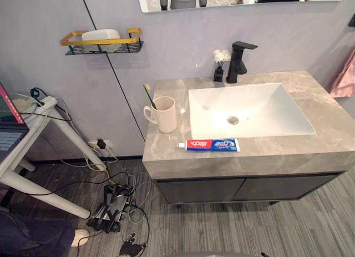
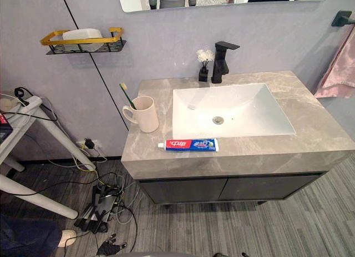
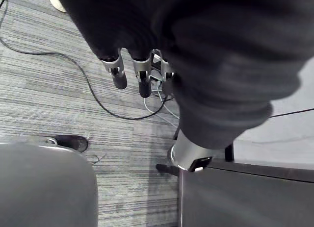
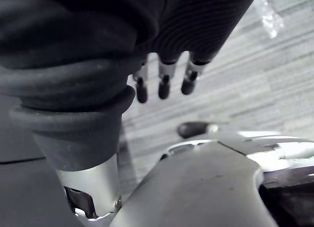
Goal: Organize washtable
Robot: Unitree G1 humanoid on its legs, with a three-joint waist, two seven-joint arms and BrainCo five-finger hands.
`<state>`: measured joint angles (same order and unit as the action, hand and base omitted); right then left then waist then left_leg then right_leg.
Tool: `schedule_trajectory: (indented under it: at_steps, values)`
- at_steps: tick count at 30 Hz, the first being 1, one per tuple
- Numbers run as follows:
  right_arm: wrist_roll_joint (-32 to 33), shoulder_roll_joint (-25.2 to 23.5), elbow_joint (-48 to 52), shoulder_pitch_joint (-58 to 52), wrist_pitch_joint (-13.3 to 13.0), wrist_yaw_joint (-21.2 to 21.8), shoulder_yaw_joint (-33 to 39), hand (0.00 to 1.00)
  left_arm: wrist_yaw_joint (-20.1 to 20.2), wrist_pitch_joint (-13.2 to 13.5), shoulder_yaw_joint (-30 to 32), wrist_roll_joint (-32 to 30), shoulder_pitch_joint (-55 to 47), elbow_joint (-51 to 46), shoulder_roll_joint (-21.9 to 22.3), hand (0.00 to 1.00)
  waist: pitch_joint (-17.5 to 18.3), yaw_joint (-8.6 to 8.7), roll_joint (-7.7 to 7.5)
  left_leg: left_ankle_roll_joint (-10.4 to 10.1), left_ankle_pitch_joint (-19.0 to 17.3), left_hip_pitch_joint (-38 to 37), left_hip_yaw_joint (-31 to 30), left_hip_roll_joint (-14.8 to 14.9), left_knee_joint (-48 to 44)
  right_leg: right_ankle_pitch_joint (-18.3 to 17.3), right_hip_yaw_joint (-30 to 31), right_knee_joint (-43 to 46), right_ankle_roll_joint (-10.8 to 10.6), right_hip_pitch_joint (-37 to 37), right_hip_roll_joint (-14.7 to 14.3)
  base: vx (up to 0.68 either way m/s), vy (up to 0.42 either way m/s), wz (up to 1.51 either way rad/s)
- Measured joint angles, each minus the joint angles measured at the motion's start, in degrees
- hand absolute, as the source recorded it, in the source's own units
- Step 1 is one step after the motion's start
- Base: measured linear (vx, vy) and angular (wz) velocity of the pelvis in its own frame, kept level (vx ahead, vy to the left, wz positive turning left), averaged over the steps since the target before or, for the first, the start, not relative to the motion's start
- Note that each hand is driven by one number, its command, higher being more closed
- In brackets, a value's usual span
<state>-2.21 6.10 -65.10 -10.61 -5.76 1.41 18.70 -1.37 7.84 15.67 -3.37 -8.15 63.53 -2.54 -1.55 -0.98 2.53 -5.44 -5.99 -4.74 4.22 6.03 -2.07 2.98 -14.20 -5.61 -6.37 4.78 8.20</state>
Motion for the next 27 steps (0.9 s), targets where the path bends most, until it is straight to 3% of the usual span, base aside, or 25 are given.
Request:
schedule_trajectory:
  at_steps: [2, 5, 8, 9, 10, 12, 13, 14, 15, 18, 19, 21, 23, 24, 25, 27]
  values:
    - [0.03, 0.00, 0.00, 0.00, 0.05, 0.04, 0.04, 0.00, -0.09, -0.64, 5.54, 1.58, -0.57, 0.24, 0.76, 0.00, 0.04, 0.02, -0.09, 0.00, 0.00, 0.00, -0.73, -0.04, 0.06, -0.11, -0.59, 0.00, -0.12, 0.06, 0.01, 0.01, -0.001, 0.16]
    - [0.08, 0.06, -0.06, -0.26, 0.10, 0.81, 1.20, 0.00, -0.29, -1.61, 18.94, 5.77, -1.91, -1.06, -0.52, 0.00, 0.36, -0.09, 0.23, 0.00, 0.08, 0.42, -2.61, -0.07, 0.03, -0.46, -2.47, 0.04, -0.14, 0.68, -0.02, 0.05, -0.003, 0.31]
    - [0.56, 0.19, -0.05, -1.79, 0.06, 1.63, 1.65, 0.00, -3.47, -2.18, 34.37, 11.95, -2.03, -7.55, -5.69, 0.00, 1.06, -1.92, 0.78, 0.07, 0.18, 1.11, -4.00, -0.12, 0.00, -1.10, -3.86, 0.15, -0.21, 1.17, -0.05, 0.06, 0.002, 0.25]
    - [0.56, 0.36, -0.02, -2.15, 0.02, 2.16, 1.60, 0.00, -5.54, -2.18, 39.20, 13.36, -1.76, -13.15, -8.03, 0.00, 1.35, -3.14, 0.56, 0.17, 0.27, 1.18, -4.70, -0.13, -0.01, -1.77, -4.52, 0.95, -0.16, 1.16, 0.03, 0.05, 0.002, 0.23]
    - [0.55, 0.46, -0.03, -2.30, 0.02, 2.34, 1.56, 0.00, -6.58, -2.13, 41.05, 14.09, -1.78, -16.48, -9.21, 0.00, 1.30, -3.24, 0.84, 0.17, 0.27, 1.27, -5.02, -0.13, -0.03, -2.04, -4.77, 1.32, -0.11, 1.12, 0.05, 0.03, 0.004, 0.28]
    - [0.51, 0.81, 0.21, -2.26, -0.18, 2.42, 0.34, 0.00, -13.08, -1.02, 47.11, 13.93, -1.21, -31.13, -13.24, 0.00, 1.49, -4.84, 0.68, 0.18, 0.27, 1.84, -5.94, -0.11, -0.37, -3.67, -5.26, 2.98, -0.25, 0.78, 0.28, -0.01, 0.005, 0.22]
    - [0.51, 0.85, 0.21, -2.26, -0.21, 2.40, 0.09, 0.00, -14.16, -0.68, 48.49, 13.93, -0.57, -35.27, -13.66, 0.00, 1.49, -5.02, 0.68, 0.19, 0.26, 2.16, -6.28, -0.14, -0.51, -4.29, -5.51, 3.83, -0.17, 0.52, 0.45, -0.04, 0.002, 0.29]
    - [0.49, 1.09, 0.21, -2.31, -0.25, 2.35, -0.98, 0.00, -17.93, 0.52, 49.84, 12.92, 0.56, -42.94, -14.32, 0.00, 1.50, -5.76, 0.81, 0.19, 0.25, 2.49, -7.35, -0.33, -0.79, -5.56, -6.14, 5.68, -0.40, -0.03, 0.90, -0.03, 0.005, 0.41]
    - [0.50, 1.17, 0.20, -2.36, -0.25, 2.32, -1.90, 0.00, -22.16, 1.83, 49.73, 10.86, 1.98, -49.14, -14.56, 0.00, 1.59, -6.16, 1.02, 0.19, 0.26, 2.75, -8.39, -0.57, -1.04, -6.63, -6.42, 6.95, -0.64, 0.00, 1.14, -0.01, 0.008, 0.48]
    - [0.47, 1.78, 0.21, -2.22, -0.33, 2.30, -3.50, 0.00, -27.08, 3.42, 47.30, 8.30, 3.47, -60.53, -13.47, 0.00, 2.19, -6.31, 1.13, 0.22, 0.32, 3.22, -11.23, -1.33, -2.25, -8.14, -8.15, 9.31, -0.80, 0.02, 1.93, 0.02, 0.003, 0.50]
    - [0.48, 2.05, 0.21, -2.21, -0.36, 2.27, -4.26, 0.00, -28.05, 3.89, 44.66, 7.29, 3.59, -65.72, -12.64, 0.00, 2.15, -6.80, 1.81, 0.20, 0.33, 3.42, -12.06, -1.44, -2.61, -8.56, -8.55, 9.91, -0.87, 0.17, 2.02, 0.02, -0.006, 0.38]
    - [0.49, 2.36, 0.18, -2.14, -0.39, 2.23, -5.36, 0.00, -28.92, 4.34, 38.79, 4.95, 3.74, -74.88, -10.87, 0.00, 2.38, -8.01, 1.73, -0.06, 0.78, 3.58, -12.80, -1.43, -2.94, -9.09, -9.08, 10.37, -0.44, 0.39, 2.01, -0.02, -0.027, 0.25]
    - [0.49, 2.52, 0.19, -1.97, -0.54, 2.22, -5.65, 0.00, -28.61, 5.57, 31.11, 2.50, 3.70, -83.46, -9.78, 0.00, 2.71, -8.02, 1.15, -0.02, 1.44, 3.58, -13.79, -1.44, -2.92, -9.43, -9.57, 10.40, -0.07, 0.95, 1.88, -0.04, -0.034, 0.20]
    - [0.50, 2.47, 0.19, -1.79, -0.60, 2.23, -6.32, 0.00, -26.95, 6.83, 25.61, 1.90, 3.23, -88.09, -9.61, 0.00, 2.23, -7.87, 2.05, -0.10, 2.06, 3.48, -13.82, -1.44, -2.90, -9.48, -9.44, 10.36, 0.02, 0.97, 1.88, -0.06, -0.022, 0.01]
    - [0.51, 3.02, 0.19, -1.61, -0.63, 2.23, -6.86, 0.00, -25.12, 7.83, 20.41, 1.31, 2.77, -92.13, -9.63, 0.00, 2.54, -7.48, 1.61, -0.13, 2.50, 3.41, -13.77, -1.42, -2.86, -9.48, -9.16, 10.33, 0.05, 0.94, 1.82, -0.07, -0.019, -0.03]
    - [0.57, 3.25, 0.16, -1.63, -0.62, 2.23, -7.69, 0.00, -21.15, 9.02, 13.72, 0.87, 2.47, -96.88, -9.63, 0.00, 2.16, -6.73, 2.21, -0.10, 2.62, 3.24, -13.73, -1.22, -2.79, -9.49, -8.84, 10.24, 0.07, 0.97, 1.62, -0.05, -0.014, -0.06]
